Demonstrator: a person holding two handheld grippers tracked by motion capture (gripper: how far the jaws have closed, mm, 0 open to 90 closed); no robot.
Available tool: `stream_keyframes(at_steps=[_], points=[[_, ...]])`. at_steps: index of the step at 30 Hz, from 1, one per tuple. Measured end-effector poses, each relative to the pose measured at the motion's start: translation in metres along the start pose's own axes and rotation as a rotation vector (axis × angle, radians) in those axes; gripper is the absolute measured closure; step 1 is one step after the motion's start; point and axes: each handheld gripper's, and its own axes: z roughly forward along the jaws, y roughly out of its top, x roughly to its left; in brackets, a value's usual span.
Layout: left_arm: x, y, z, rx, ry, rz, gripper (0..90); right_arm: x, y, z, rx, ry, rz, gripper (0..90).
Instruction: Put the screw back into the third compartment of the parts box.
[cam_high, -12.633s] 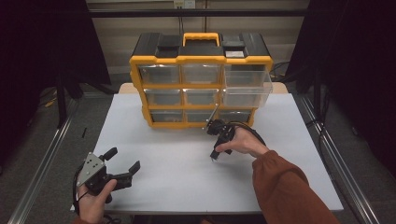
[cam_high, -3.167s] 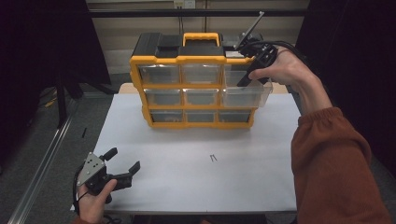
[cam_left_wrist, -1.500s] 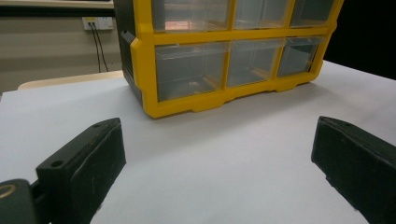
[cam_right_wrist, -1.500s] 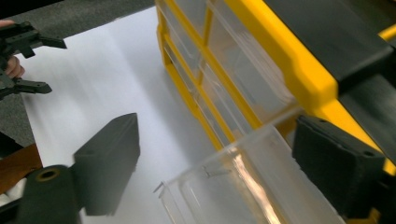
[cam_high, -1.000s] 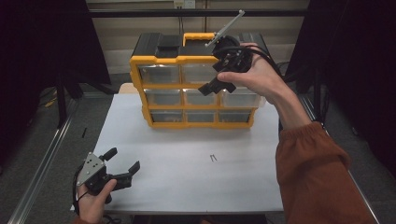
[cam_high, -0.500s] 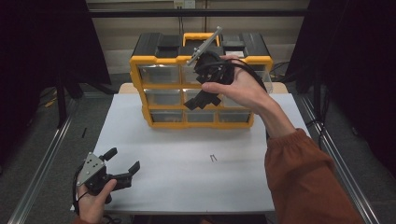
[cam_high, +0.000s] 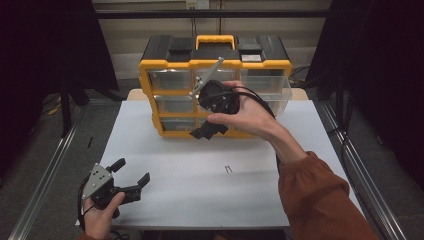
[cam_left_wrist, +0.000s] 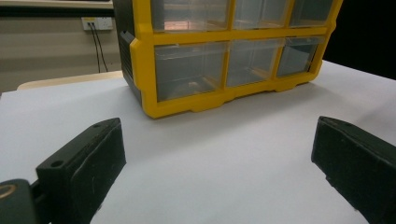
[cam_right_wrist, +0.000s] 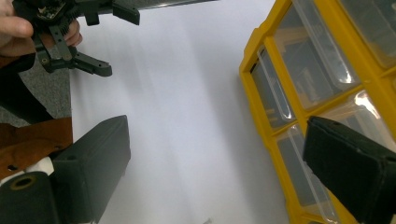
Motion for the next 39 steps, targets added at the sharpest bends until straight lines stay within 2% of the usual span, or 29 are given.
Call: stream_keyframes(at_steps=[8, 13, 24, 28, 36, 39], points=[[0.0, 0.0, 0.0, -0.003, 0.004, -0.001, 2.8, 0.008, -0.015, 0.016, 0.019, 0.012, -0.004, 7.6], [-0.001, 0.0, 0.0, -0.002, -0.001, -0.003, 2.8, 0.011, -0.028, 0.032, 0.041, 0.005, 0.006, 8.2], [0.0, 0.0, 0.0, -0.003, 0.001, -0.005, 2.8, 0.012, -0.056, 0.068, 0.094, 0.039, 0.029, 7.6], [0.0, 0.0, 0.0, -0.001, 0.002, 0.001, 2.8, 0.01, -0.069, 0.078, 0.122, 0.04, 0.048, 8.0], [-0.001, 0.0, 0.0, -0.001, 0.0, -0.003, 2.8, 0.003, -0.095, 0.102, 0.212, 0.05, 0.096, 7.9], [-0.001, 0.0, 0.0, -0.002, 0.0, -0.003, 2.8, 0.0, -0.103, 0.108, 0.242, 0.058, 0.099, 7.4]])
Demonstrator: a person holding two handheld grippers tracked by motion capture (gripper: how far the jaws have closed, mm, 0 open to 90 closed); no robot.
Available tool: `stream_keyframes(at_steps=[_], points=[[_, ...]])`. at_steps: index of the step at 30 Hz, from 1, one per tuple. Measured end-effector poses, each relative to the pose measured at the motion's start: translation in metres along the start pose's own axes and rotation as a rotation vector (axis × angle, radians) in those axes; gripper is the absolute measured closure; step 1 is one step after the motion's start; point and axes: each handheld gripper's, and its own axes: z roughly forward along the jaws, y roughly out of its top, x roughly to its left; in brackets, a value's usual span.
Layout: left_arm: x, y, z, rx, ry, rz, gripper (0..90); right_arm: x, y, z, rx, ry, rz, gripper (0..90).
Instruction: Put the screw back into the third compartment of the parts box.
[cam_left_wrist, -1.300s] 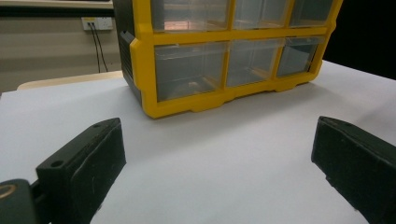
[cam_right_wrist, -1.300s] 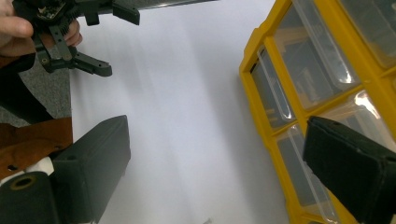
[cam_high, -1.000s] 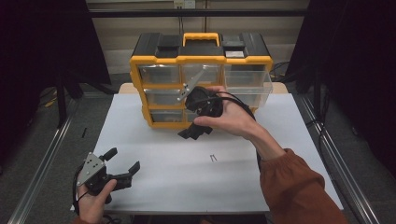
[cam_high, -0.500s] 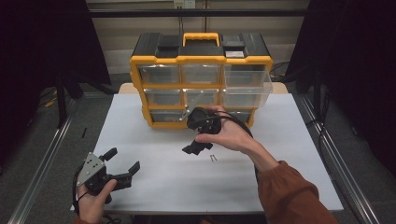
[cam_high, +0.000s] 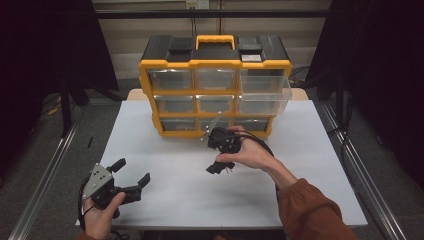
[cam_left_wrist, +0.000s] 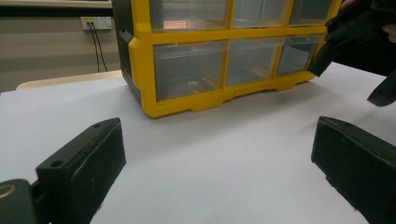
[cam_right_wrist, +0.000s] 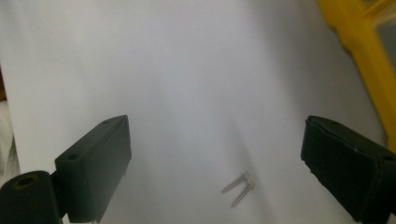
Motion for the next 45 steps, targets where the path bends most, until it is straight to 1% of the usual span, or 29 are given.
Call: stream_keyframes(at_steps=[2, 3, 5, 7, 9, 10, 16, 18, 19, 20, 22, 25, 26, 27, 28, 29, 30, 31, 34, 36, 39, 40, 41, 44, 45], points=[[0.0, 0.0, 0.0, 0.003, 0.001, 0.002, 2.8, -0.004, -0.005, 0.006, 0.029, 0.004, 0.015, 7.3], [0.0, 0.0, 0.0, 0.001, 0.0, 0.0, 2.8, -0.007, -0.007, 0.009, 0.04, 0.014, 0.014, 7.3], [0.0, 0.0, 0.0, 0.0, -0.001, 0.0, 2.8, -0.012, -0.011, 0.013, 0.061, 0.004, 0.03, 7.4], [0.0, 0.0, 0.0, 0.0, -0.001, 0.0, 2.8, -0.017, -0.014, 0.015, 0.082, 0.02, 0.05, 7.5], [0.0, 0.0, 0.0, 0.0, -0.001, 0.0, 2.8, -0.021, -0.017, 0.017, 0.095, 0.019, 0.063, 7.4], [0.0, 0.0, 0.0, 0.001, -0.001, -0.001, 2.8, -0.022, -0.018, 0.018, 0.107, 0.031, 0.072, 7.4], [0.0, 0.0, 0.0, 0.002, -0.002, -0.004, 2.8, -0.031, -0.024, 0.026, 0.166, 0.038, 0.099, 8.0], [0.0, 0.0, 0.001, 0.001, -0.002, -0.008, 2.8, -0.034, -0.025, 0.029, 0.185, 0.044, 0.122, 9.5], [-0.001, 0.0, 0.001, -0.001, -0.004, -0.009, 2.8, -0.037, -0.025, 0.029, 0.198, 0.04, 0.116, 12.0], [0.0, 0.0, 0.0, 0.002, -0.002, 0.003, 2.8, -0.037, -0.025, 0.029, 0.197, 0.038, 0.125, 16.4], [0.0, 0.0, 0.0, 0.002, 0.0, 0.001, 2.8, -0.041, -0.026, 0.03, 0.2, 0.043, 0.133, 26.0], [0.0, 0.0, 0.0, 0.003, -0.002, -0.003, 2.8, -0.045, -0.029, 0.031, 0.224, 0.035, 0.149, 36.6], [0.0, 0.0, 0.0, 0.002, -0.002, 0.001, 2.8, -0.045, -0.03, 0.032, 0.228, 0.043, 0.153, 42.8], [0.0, 0.0, 0.0, 0.002, -0.002, 0.002, 2.8, -0.046, -0.03, 0.032, 0.226, 0.052, 0.153, 46.0], [0.0, 0.0, 0.0, 0.002, -0.001, -0.005, 2.8, -0.046, -0.03, 0.032, 0.23, 0.046, 0.152, 47.5], [0.0, 0.0, 0.0, 0.003, -0.001, -0.005, 2.8, -0.046, -0.03, 0.032, 0.228, 0.052, 0.154, 49.1], [0.0, 0.0, 0.0, 0.002, -0.001, -0.005, 2.8, -0.046, -0.03, 0.032, 0.233, 0.039, 0.153, 52.1], [0.0, 0.0, 0.0, 0.004, -0.001, 0.001, 2.8, -0.046, -0.03, 0.033, 0.234, 0.044, 0.145, 53.7], [0.0, 0.0, 0.0, 0.003, -0.002, 0.001, 2.8, -0.045, -0.028, 0.036, 0.253, 0.042, 0.15, 57.3], [0.001, 0.0, 0.0, 0.005, 0.0, 0.002, 2.8, -0.045, -0.028, 0.037, 0.262, 0.04, 0.137, 60.4], [0.001, 0.0, 0.0, 0.004, -0.001, 0.001, 2.8, -0.045, -0.028, 0.039, 0.272, 0.038, 0.13, 63.3], [0.0, 0.0, 0.0, 0.003, -0.001, -0.001, 2.8, -0.043, -0.028, 0.04, 0.274, 0.039, 0.141, 65.0], [0.0, 0.0, 0.0, 0.004, -0.002, 0.002, 2.8, -0.044, -0.028, 0.04, 0.278, 0.036, 0.132, 65.2], [0.0, 0.0, 0.0, 0.003, 0.001, -0.001, 2.8, -0.043, -0.029, 0.041, 0.289, 0.032, 0.132, 67.3], [0.0, 0.0, 0.0, 0.004, 0.0, 0.0, 2.8, -0.043, -0.029, 0.041, 0.288, 0.034, 0.132, 69.2]])
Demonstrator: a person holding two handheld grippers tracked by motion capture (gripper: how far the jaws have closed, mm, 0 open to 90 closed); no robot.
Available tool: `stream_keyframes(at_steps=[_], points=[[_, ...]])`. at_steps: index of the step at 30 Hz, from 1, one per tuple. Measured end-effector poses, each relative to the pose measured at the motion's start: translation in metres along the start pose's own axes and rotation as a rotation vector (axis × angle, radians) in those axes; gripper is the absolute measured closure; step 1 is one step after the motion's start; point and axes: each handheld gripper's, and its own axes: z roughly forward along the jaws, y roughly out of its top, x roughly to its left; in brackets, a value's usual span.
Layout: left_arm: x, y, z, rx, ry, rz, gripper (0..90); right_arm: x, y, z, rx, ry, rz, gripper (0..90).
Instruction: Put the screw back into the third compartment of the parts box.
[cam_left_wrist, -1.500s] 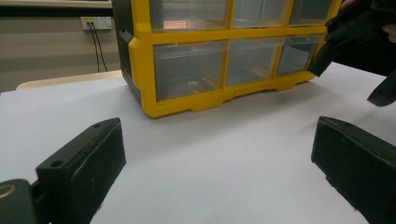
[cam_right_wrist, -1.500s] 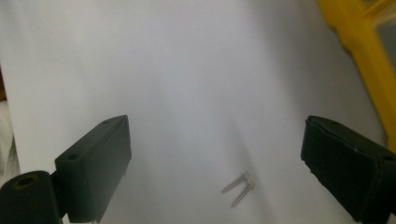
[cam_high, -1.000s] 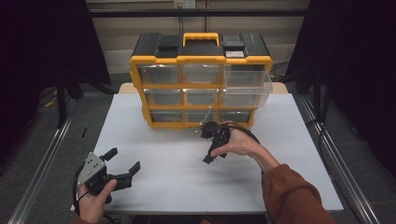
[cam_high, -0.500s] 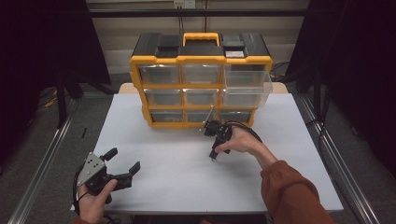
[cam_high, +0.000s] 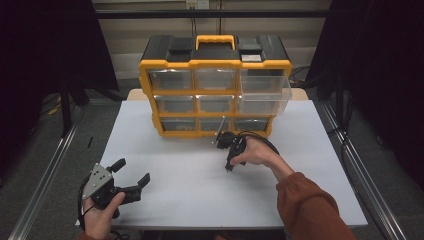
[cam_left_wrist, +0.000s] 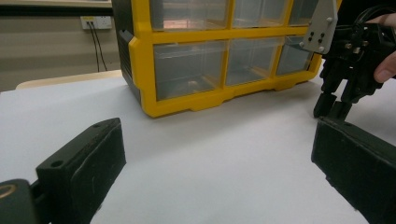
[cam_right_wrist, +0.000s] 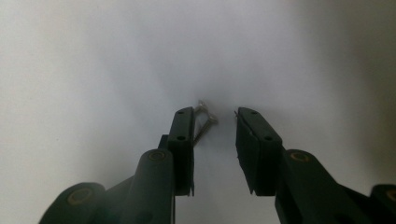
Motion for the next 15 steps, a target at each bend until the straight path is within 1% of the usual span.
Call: stream_keyframes(at_steps=[3, 4, 5, 7, 10, 11, 13, 14, 15], points=[[0.0, 0.0, 0.0002, 0.001, -0.002, 0.003, 2.8, -0.0009, -0.0011, -0.0004, 0.001, 0.001, 0.004, 70.9], [-0.0001, 0.0, 0.0003, 0.0, -0.002, 0.003, 2.8, -0.0006, -0.0012, -0.0002, 0.0, 0.009, 0.011, 72.3], [-0.0001, 0.0, 0.0003, -0.001, -0.002, 0.002, 2.8, -0.0011, -0.0014, -0.0003, 0.004, 0.003, 0.002, 72.4], [0.0, 0.0, 0.0003, 0.001, -0.001, 0.002, 2.8, -0.0006, -0.001, -0.0005, 0.008, 0.002, 0.009, 73.9], [-0.0005, -0.0001, 0.0007, -0.002, -0.002, -0.007, 2.8, -0.0009, -0.0005, -0.0007, 0.009, 0.006, 0.02, 73.8], [-0.0002, -0.0001, 0.0005, 0.002, -0.002, -0.003, 2.8, -0.0009, -0.0002, -0.0007, 0.008, 0.006, 0.025, 73.1], [0.0001, 0.0, 0.0002, 0.0, -0.002, 0.0, 2.8, 0.0, 0.0003, -0.0002, 0.006, 0.009, 0.019, 72.3], [0.0003, 0.0, 0.0001, 0.002, 0.0, 0.002, 2.8, 0.0012, 0.0008, -0.0003, 0.005, 0.01, 0.026, 71.6], [0.0002, -0.0001, 0.0002, 0.0, -0.003, -0.002, 2.8, 0.0016, 0.001, -0.0002, 0.004, 0.01, 0.027, 71.6]])
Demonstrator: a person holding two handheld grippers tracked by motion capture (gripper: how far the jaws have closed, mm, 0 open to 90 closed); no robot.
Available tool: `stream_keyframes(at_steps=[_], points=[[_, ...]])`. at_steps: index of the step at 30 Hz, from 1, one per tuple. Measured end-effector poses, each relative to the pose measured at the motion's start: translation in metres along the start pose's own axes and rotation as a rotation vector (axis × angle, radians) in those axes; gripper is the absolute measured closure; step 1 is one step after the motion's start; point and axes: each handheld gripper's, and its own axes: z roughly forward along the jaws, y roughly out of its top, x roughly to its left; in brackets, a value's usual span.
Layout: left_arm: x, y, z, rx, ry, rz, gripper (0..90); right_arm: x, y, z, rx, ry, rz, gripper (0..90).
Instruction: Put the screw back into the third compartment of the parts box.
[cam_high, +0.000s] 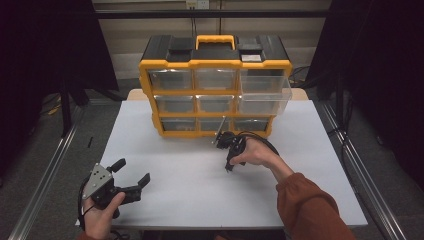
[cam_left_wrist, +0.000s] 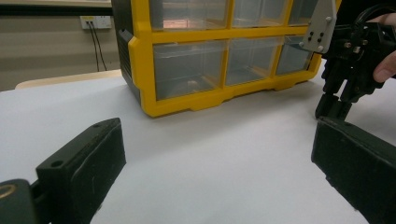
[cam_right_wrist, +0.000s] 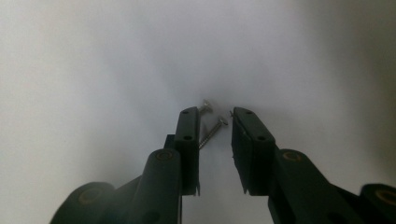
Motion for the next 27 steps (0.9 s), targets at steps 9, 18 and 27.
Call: stream_keyframes(at_steps=[9, 18, 27], points=[[-0.0005, -0.0002, 0.0004, -0.001, 0.002, -0.008, 2.8, -0.002, -0.0034, 0.0005, 0.009, -0.002, 0.009, 77.2], [-0.0003, -0.0001, 0.0006, 0.002, 0.0, 0.001, 2.8, -0.0032, -0.003, 0.0021, 0.027, -0.022, 0.0, 83.1], [-0.0004, 0.0, 0.0003, 0.004, 0.001, 0.004, 2.8, -0.0024, 0.0005, 0.0026, 0.051, -0.032, -0.001, 85.7]])
